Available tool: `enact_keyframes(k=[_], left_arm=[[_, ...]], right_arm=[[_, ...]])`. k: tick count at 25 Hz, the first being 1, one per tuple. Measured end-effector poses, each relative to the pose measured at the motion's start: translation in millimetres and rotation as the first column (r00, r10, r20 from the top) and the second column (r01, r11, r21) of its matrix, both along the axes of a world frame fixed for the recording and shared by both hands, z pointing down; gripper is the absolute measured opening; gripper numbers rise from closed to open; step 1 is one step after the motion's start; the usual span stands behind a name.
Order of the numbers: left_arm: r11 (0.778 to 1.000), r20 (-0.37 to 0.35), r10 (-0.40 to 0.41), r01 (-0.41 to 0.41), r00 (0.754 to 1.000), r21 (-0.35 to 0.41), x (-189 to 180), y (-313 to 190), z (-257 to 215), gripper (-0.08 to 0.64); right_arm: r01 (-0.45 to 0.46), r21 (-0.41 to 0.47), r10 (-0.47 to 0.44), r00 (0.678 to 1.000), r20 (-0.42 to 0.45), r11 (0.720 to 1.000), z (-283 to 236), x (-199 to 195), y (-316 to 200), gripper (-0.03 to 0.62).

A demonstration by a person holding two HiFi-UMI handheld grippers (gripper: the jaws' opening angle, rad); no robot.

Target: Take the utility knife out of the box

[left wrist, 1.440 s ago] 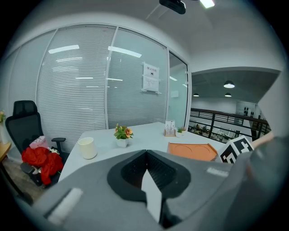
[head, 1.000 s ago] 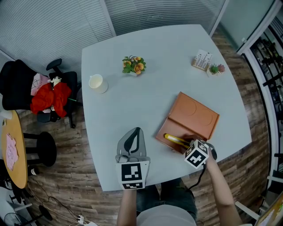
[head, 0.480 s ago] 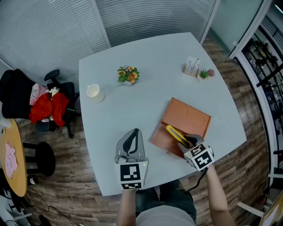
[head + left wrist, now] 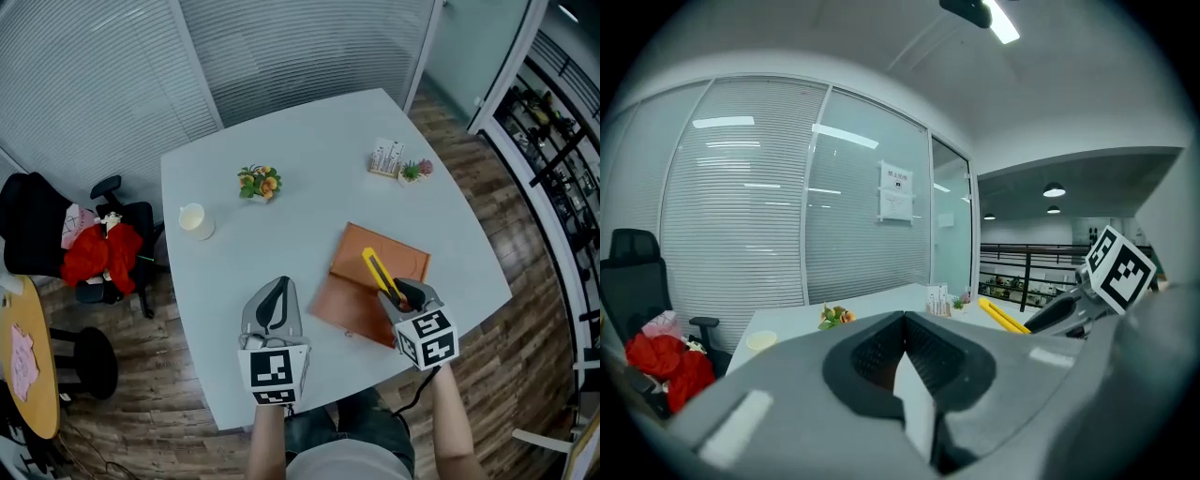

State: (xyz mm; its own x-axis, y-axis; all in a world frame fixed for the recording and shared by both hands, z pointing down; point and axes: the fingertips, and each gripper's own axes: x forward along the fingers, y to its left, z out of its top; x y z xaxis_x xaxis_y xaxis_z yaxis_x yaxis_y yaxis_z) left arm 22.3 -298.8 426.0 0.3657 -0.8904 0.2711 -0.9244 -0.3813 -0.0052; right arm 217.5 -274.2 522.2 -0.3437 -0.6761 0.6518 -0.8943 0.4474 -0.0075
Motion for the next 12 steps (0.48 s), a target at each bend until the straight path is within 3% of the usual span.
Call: enact_keyframes(k=[6, 12], left_arm=[[0.999, 0.001, 0.022, -0.022, 1.0, 0.044, 7.9, -1.4, -18.6, 0.002], [0.995, -0.004, 0.047, -0.046, 0.999, 0.085, 15.4, -2.8, -38.1, 0.002]], right_arm=[[-0.112, 0.108, 0.106, 0.993, 0.054, 0.988, -38.9, 14.3, -3.6, 0.169], [-0.215, 0.217, 0.194, 0.974, 0.116, 0.952, -80.8, 27.2, -5.2, 0.169]])
